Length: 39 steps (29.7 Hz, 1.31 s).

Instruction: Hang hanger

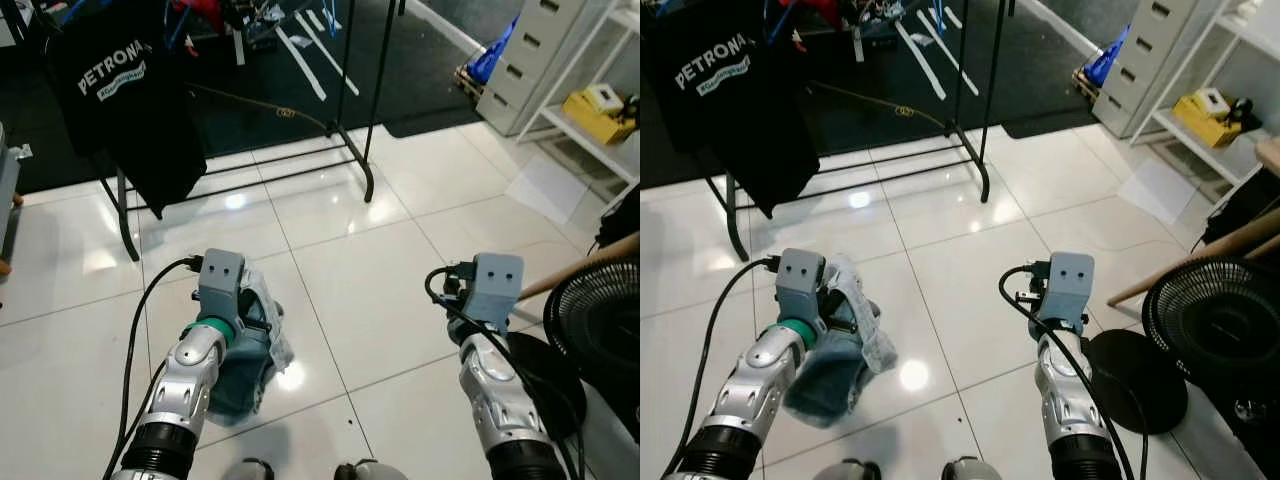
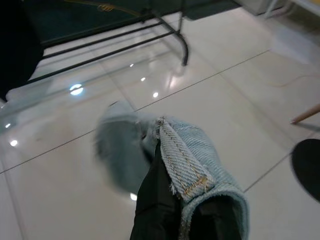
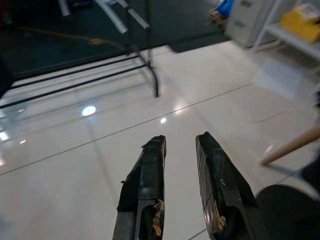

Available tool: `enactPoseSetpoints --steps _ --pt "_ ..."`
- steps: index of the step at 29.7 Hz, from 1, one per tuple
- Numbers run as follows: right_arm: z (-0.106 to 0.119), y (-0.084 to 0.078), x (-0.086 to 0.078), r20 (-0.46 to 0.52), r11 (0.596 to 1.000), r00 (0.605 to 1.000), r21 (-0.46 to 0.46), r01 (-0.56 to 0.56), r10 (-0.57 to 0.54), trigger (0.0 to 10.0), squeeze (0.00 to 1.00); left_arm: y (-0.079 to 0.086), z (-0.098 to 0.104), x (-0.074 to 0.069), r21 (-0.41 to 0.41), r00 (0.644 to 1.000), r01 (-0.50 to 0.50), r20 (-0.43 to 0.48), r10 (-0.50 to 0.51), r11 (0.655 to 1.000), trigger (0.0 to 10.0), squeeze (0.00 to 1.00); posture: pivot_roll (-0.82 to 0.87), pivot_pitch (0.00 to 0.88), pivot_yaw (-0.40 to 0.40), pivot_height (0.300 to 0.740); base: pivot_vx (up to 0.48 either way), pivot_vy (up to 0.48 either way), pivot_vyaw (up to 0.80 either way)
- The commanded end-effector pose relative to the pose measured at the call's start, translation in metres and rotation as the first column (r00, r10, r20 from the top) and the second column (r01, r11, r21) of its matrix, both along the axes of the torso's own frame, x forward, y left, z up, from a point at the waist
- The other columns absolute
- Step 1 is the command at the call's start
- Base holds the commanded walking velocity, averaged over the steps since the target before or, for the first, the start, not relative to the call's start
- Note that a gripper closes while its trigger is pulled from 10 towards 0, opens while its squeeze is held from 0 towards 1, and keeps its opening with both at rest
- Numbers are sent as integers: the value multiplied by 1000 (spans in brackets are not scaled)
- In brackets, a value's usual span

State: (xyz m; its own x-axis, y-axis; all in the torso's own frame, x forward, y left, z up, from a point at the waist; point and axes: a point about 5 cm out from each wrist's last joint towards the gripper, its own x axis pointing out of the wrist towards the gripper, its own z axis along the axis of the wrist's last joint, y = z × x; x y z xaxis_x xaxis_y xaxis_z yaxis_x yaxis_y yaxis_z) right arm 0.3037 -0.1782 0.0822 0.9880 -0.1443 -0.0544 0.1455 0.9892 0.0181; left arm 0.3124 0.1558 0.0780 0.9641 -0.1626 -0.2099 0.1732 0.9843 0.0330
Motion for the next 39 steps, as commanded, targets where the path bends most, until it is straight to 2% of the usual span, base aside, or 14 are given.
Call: enactPoseSetpoints --steps 1,34,39 --pt "-7 -1 -3 -27 1000 1000 1 3 -3 10000 0 0 1 -1 -11 1000 -2 4 2 1000 10000 0 17 74 14 740 319 0 0" --pt "-8 -9 -10 -20 1000 999 -9 25 -25 10000 0 -13 3 -2 -28 998 55 10 -55 998 10000 0 -31 54 22 740 330 0 0" --pt "-8 -9 -10 -20 1000 1000 -6 20 -20 10000 0 -13 2 -2 -28 998 57 10 -57 998 10000 0 -34 57 19 740 342 0 -800"
